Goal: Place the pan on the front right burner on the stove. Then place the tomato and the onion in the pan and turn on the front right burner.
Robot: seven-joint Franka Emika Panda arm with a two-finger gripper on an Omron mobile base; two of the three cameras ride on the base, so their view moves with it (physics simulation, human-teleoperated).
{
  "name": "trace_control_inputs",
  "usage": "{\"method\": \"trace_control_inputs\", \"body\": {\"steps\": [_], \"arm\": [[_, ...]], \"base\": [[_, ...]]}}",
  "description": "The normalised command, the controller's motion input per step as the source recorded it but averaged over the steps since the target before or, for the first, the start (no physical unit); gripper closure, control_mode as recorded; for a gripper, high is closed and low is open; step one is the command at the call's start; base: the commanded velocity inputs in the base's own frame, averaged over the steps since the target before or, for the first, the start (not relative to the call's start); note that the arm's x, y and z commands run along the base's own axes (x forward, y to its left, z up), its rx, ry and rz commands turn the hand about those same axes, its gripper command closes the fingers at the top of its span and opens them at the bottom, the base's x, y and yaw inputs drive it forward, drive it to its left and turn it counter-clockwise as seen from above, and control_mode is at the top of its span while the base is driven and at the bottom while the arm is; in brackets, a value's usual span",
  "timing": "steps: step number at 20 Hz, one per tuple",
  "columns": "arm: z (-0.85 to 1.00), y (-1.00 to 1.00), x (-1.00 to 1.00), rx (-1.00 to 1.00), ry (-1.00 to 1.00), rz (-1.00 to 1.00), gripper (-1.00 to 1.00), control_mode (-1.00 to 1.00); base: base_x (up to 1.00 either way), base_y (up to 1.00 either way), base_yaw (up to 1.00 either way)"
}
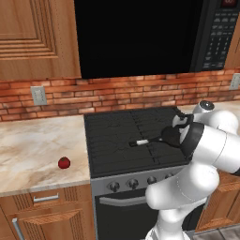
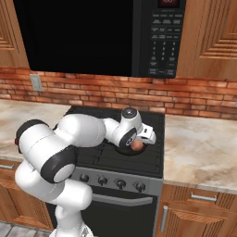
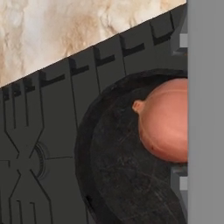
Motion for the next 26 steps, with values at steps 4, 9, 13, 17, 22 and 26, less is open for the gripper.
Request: {"method": "trace_control_inputs", "body": {"steps": [4,9,13,17,22,26], "arm": [[0.45,0.01,-0.19,0.00,-0.03,0.00,-1.00,-1.00],[0.38,0.14,-0.20,0.00,-0.01,0.00,-1.00,-1.00],[0.14,0.29,-0.25,0.00,0.00,0.00,-1.00,-1.00],[0.06,0.47,-0.28,0.00,0.00,0.00,-1.00,-1.00],[0.12,0.53,-0.25,0.00,0.00,0.00,-1.00,-1.00],[0.14,0.57,-0.19,0.02,0.00,0.00,-1.00,-1.00]], "base": [[0.00,0.00,0.00],[0.00,0.00,0.00],[0.00,0.00,0.00],[0.00,0.00,0.00],[0.00,0.00,0.00],[0.00,0.00,0.00]]}}
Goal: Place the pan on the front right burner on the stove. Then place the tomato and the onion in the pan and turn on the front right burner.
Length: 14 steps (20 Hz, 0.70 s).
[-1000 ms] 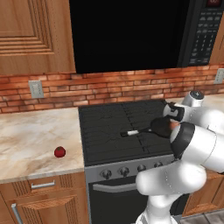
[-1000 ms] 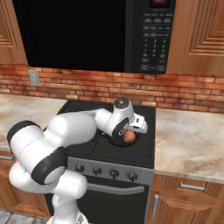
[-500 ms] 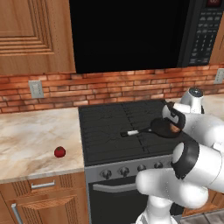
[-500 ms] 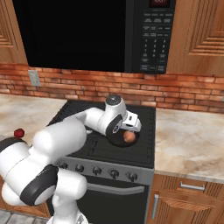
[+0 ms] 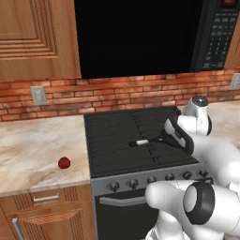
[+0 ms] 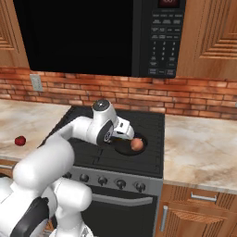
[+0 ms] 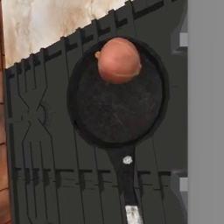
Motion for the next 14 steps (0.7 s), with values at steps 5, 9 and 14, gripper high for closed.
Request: {"method": "trace_control_inputs", "body": {"steps": [5,9,14], "arm": [[0.18,0.58,-0.10,0.06,0.04,0.01,-1.00,-1.00],[0.20,0.59,-0.01,0.10,0.09,0.04,-1.00,-1.00],[0.23,0.58,0.00,0.08,0.09,0.05,-1.00,-1.00]], "base": [[0.00,0.00,0.00],[0.00,0.00,0.00],[0.00,0.00,0.00]]}}
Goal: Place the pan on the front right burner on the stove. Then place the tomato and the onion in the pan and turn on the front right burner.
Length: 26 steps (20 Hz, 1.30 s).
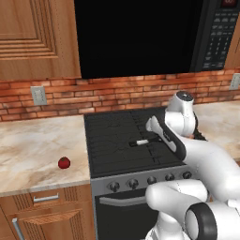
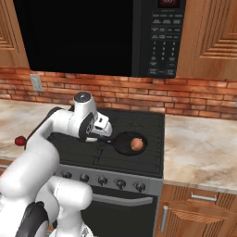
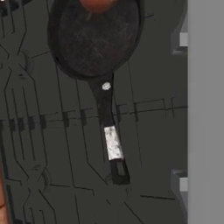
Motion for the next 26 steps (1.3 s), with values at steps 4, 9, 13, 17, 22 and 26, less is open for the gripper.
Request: {"method": "trace_control_inputs", "body": {"steps": [4,9,13,17,22,26], "arm": [[0.10,0.56,-0.11,0.02,0.06,0.05,-1.00,-1.00],[0.00,0.60,-0.18,0.00,0.04,0.04,-1.00,-1.00],[0.00,0.65,-0.15,0.00,0.03,0.04,-1.00,-1.00],[0.00,0.61,-0.15,0.00,0.03,0.04,-1.00,-1.00],[0.00,0.59,-0.14,0.00,0.03,0.04,-1.00,-1.00],[0.00,0.57,-0.09,0.00,0.03,0.04,-1.00,-1.00]], "base": [[0.00,0.00,0.00],[0.00,0.00,0.00],[0.00,0.00,0.00],[0.00,0.00,0.00],[0.00,0.00,0.00],[0.00,0.00,0.00]]}}
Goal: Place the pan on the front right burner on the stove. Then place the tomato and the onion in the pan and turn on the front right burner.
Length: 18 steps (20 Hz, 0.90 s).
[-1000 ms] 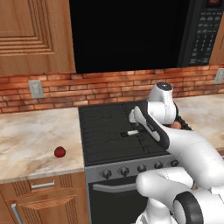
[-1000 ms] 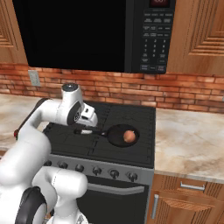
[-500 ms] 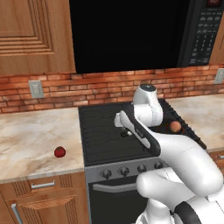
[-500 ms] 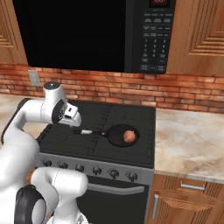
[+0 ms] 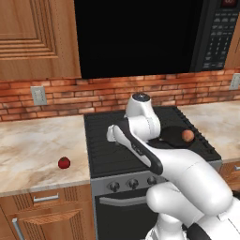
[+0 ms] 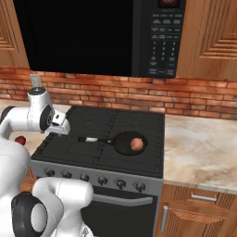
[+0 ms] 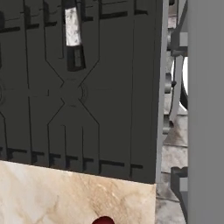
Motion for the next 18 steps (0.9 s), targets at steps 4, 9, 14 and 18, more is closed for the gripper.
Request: {"method": "trace_control_inputs", "body": {"steps": [4,9,14,18], "arm": [[0.00,0.55,-0.04,0.00,0.03,0.03,-1.00,-1.00],[0.00,0.50,-0.01,0.00,0.02,0.03,-1.00,-1.00],[0.00,0.45,0.00,0.00,0.01,0.03,-1.00,-1.00],[0.00,0.45,0.00,0.00,0.02,0.03,-1.00,-1.00]], "base": [[0.00,0.00,0.00],[0.00,0.00,0.00],[0.00,0.00,0.00],[0.00,0.00,0.00]]}}
